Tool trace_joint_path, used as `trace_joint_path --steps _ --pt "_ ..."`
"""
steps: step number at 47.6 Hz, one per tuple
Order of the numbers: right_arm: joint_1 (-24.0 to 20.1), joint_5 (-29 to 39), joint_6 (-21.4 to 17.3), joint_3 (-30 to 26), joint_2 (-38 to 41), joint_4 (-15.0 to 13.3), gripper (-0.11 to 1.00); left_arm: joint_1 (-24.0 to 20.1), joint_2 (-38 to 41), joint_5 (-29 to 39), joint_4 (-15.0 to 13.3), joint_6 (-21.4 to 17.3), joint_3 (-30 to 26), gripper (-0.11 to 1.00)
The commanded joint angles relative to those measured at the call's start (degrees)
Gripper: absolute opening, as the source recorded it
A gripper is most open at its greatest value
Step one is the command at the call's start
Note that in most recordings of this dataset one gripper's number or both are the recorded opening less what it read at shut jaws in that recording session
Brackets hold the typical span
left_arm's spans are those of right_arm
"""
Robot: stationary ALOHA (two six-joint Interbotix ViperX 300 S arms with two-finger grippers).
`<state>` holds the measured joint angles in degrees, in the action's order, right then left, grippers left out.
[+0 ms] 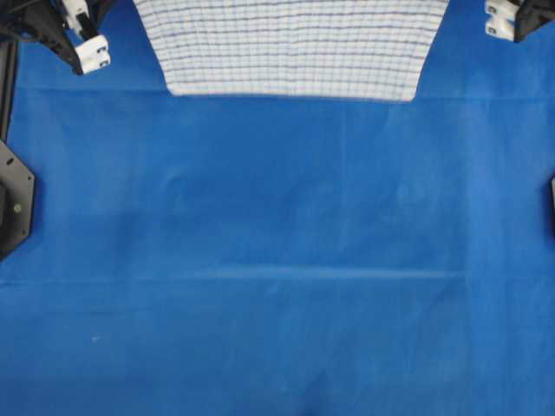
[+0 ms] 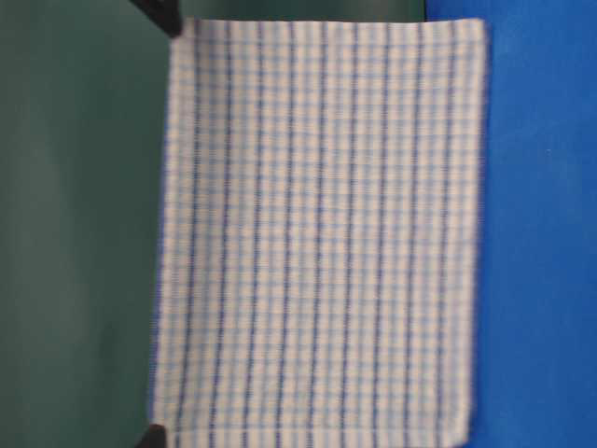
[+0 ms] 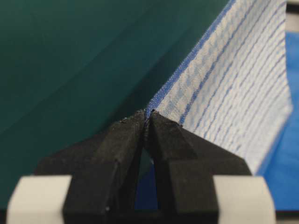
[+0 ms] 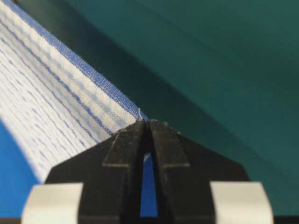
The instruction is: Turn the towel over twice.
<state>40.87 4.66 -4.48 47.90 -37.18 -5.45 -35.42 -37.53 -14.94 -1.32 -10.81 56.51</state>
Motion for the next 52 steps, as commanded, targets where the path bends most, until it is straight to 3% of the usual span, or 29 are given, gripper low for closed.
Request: trace_joint_path --steps 1,10,29,37,52 --pt "0.44 1.32 0.18 -2.02 -1.93 -0.44 0.05 0.26 -1.05 0.09 -0.09 0.0 -1.85 0.04" --pt "0.09 2.72 -0.09 -1.85 -2.99 -0.53 0.05 1.14 -0.62 0.35 -0.09 -1.76 -2.02 0.04" --pt "-3.87 8.96 -1.32 0.0 -2.99 0.53 0.05 4.57 -0.18 6.5 -0.09 -1.23 -1.14 0.04" --pt "-9.58 9.58 -3.87 4.66 -2.81 2.72 0.05 9.76 0.62 10.02 -0.09 1.85 1.41 0.04" --pt "-23.03 7.56 -13.18 13.97 1.58 4.31 0.05 22.24 8.35 9.76 -0.7 4.48 7.91 0.04"
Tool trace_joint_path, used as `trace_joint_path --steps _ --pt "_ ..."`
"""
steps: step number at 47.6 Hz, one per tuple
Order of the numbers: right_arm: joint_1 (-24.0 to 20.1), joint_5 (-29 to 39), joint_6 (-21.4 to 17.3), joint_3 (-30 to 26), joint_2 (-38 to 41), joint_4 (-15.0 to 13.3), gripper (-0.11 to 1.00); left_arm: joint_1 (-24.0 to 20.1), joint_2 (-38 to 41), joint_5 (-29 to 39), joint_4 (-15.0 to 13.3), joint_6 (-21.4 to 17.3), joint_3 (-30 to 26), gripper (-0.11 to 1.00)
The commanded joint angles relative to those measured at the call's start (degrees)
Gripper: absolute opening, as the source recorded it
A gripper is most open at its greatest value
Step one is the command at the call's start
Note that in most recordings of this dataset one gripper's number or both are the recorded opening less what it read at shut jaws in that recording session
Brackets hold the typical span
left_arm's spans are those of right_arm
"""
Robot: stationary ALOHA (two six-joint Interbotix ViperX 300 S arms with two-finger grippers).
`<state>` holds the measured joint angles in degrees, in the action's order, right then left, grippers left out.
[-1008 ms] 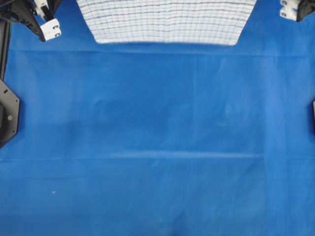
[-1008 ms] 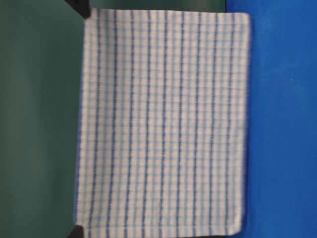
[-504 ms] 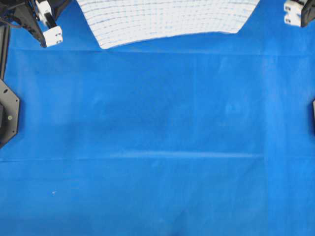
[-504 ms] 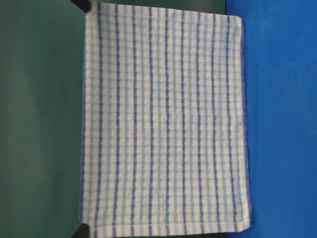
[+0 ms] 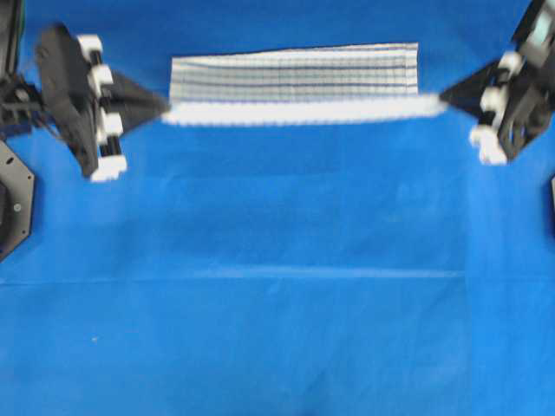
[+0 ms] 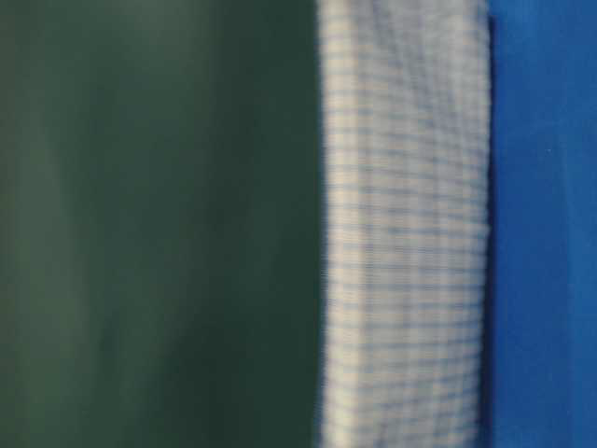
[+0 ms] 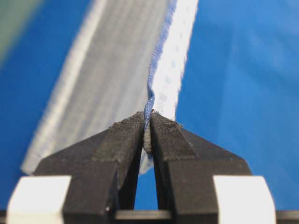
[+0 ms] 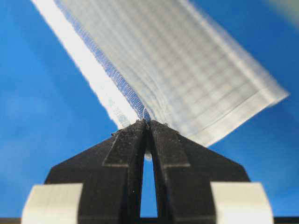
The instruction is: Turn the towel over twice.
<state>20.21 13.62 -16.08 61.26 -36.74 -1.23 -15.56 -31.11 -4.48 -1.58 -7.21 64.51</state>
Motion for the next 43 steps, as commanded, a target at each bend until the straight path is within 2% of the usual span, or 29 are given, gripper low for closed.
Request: trace_joint_path --steps 1,11,22,30,43 --pt "-3.08 -1.76 -2.29 0.97 1.58 0.18 0.05 3.08 2.72 -0.97 -0.53 1.58 0.09 0.04" --pt "-10.11 -5.1 -6.94 3.16 7.21 0.09 0.05 10.81 13.01 -4.66 -0.44 10.28 0.7 0.04" --pt "-18.19 -8.35 -11.51 3.34 13.54 0.18 0.05 20.57 20.21 -7.21 -0.44 16.35 0.18 0.04" --pt "-23.91 -10.9 -14.77 3.08 17.14 0.18 0.05 25.4 20.92 -7.47 -0.53 18.98 0.0 0.04" --pt "-28.92 -11.16 -17.75 1.67 19.78 0.18 0.05 28.04 21.09 -7.29 -0.53 19.69 0.0 0.04"
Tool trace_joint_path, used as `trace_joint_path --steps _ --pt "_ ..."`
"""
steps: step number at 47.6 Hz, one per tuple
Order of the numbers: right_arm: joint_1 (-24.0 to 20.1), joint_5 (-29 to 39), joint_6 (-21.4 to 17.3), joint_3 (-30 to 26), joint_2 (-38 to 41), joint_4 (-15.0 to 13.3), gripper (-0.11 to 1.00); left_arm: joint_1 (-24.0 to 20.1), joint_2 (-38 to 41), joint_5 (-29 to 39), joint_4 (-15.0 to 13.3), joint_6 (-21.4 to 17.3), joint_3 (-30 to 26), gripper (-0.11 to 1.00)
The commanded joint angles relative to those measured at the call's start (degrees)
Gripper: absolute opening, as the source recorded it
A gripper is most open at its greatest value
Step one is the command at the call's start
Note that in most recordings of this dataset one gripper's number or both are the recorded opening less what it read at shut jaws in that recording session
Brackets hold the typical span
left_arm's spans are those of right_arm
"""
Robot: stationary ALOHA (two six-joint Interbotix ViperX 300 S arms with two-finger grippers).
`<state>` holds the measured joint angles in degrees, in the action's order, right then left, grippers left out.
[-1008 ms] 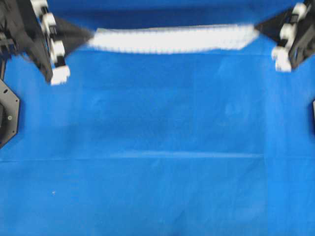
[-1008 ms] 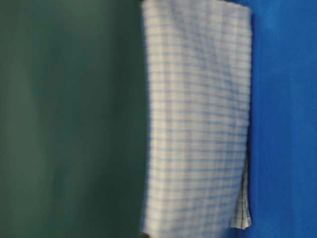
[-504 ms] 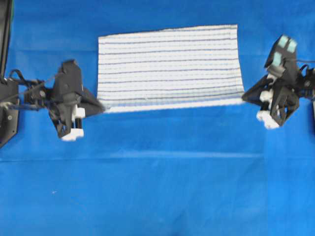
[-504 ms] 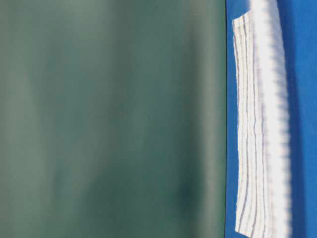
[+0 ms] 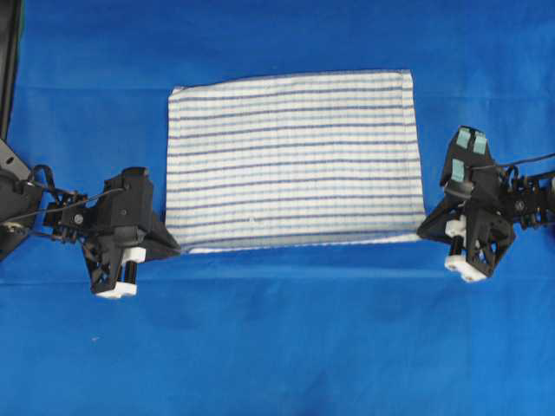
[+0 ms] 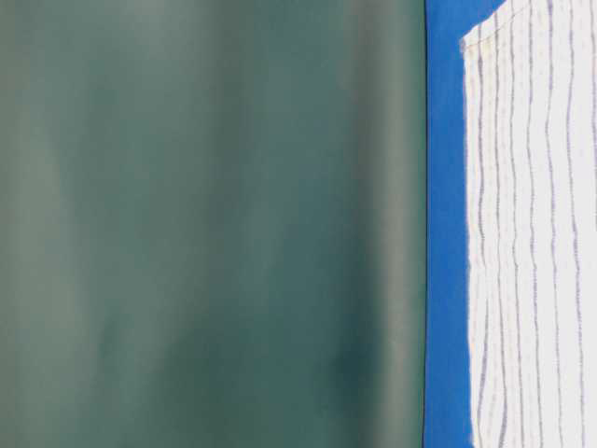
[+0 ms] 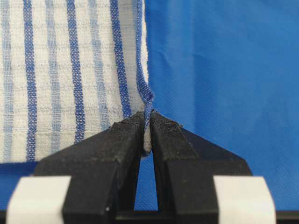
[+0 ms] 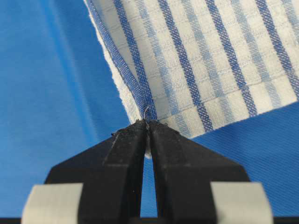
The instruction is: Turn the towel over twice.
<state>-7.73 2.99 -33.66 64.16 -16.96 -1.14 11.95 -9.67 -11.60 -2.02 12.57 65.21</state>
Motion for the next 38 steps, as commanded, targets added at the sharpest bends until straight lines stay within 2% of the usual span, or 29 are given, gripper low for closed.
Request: trace_joint_path --steps 1,23,28,31,35,38 --pt "-1.05 -0.53 -0.18 -1.32 0.09 0.09 0.05 0.53 -0.35 -0.18 -0.09 -0.09 -0.7 0.04" --pt "-2.02 -0.35 -0.35 -2.55 1.32 0.09 0.06 0.62 -0.44 0.35 0.0 -0.18 -0.79 0.05" --pt "-2.81 -0.18 -0.79 -3.34 1.41 0.18 0.07 0.53 -0.7 0.97 0.0 -0.09 -0.79 0.12" --pt "-2.99 0.18 -1.14 -3.87 1.32 0.18 0.24 0.53 -1.14 1.93 -0.09 -0.09 -0.97 0.21" --pt "-2.99 1.41 -0.44 -4.83 0.7 -0.35 0.51 0.53 -2.55 3.69 0.0 -0.44 -1.49 0.42" --pt "-2.81 2.81 0.0 -5.89 -0.62 -1.85 0.65 0.09 -4.57 5.62 0.18 -1.05 -2.2 0.54"
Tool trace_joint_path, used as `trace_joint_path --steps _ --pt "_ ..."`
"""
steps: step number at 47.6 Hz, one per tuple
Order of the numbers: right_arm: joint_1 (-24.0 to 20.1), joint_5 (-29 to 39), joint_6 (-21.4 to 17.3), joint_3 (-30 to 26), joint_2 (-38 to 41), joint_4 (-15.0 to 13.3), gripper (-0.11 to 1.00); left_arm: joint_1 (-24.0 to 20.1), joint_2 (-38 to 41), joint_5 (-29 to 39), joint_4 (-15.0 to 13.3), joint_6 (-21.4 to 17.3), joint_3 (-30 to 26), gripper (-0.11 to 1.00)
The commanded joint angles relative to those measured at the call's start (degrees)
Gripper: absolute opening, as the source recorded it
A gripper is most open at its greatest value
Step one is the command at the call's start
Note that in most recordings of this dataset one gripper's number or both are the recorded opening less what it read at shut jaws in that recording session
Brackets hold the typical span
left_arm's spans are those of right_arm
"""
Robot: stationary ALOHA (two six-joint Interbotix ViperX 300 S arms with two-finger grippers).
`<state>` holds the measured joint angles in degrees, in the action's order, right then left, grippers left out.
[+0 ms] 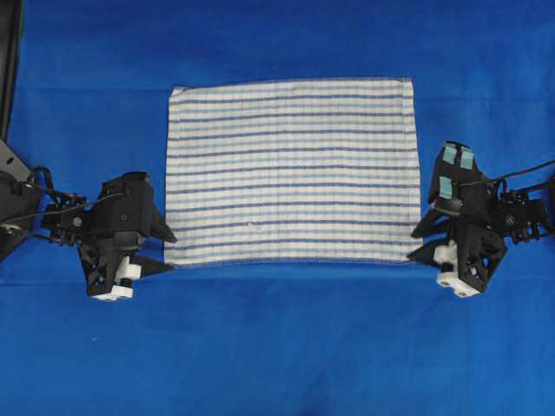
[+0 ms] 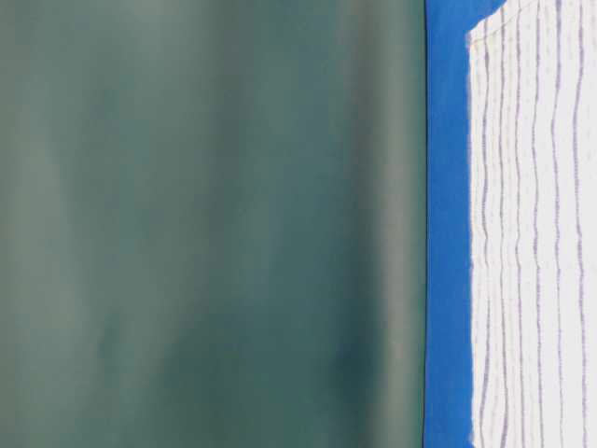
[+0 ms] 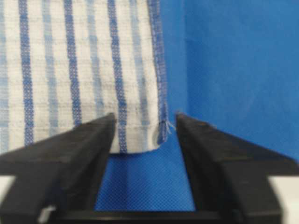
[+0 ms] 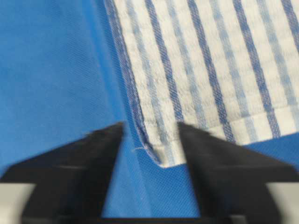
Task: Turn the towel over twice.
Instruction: 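Open both grippers, release the towel, and withdraw to the sides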
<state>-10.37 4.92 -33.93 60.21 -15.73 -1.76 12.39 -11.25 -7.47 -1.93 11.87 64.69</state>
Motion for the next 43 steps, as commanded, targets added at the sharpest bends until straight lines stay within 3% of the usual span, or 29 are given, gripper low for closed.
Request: trace_joint_path --steps 1,6,16,27,38,43 --pt "0.0 1.32 0.26 -2.29 -2.46 -1.93 0.68 -0.53 -3.69 2.2 0.18 -0.62 -1.93 0.57" --pt "1.05 2.99 0.35 -3.43 -5.89 -5.71 0.64 -2.02 -8.7 5.71 0.26 -1.67 -3.08 0.69" --pt "5.01 3.96 0.44 -3.6 -14.85 -15.12 0.63 -5.36 -19.6 6.94 0.26 -7.03 -2.11 0.68" --pt "11.6 2.99 0.44 -2.02 -25.75 -25.66 0.63 -10.99 -32.26 3.52 0.26 -14.59 1.32 0.68" --pt "18.63 0.97 0.44 0.09 -34.72 -32.87 0.63 -14.85 -43.15 3.08 0.26 -17.93 4.04 0.68" --pt "21.36 -1.41 0.53 2.11 -36.91 -33.31 0.63 -16.35 -46.41 3.08 0.26 -18.11 5.98 0.68"
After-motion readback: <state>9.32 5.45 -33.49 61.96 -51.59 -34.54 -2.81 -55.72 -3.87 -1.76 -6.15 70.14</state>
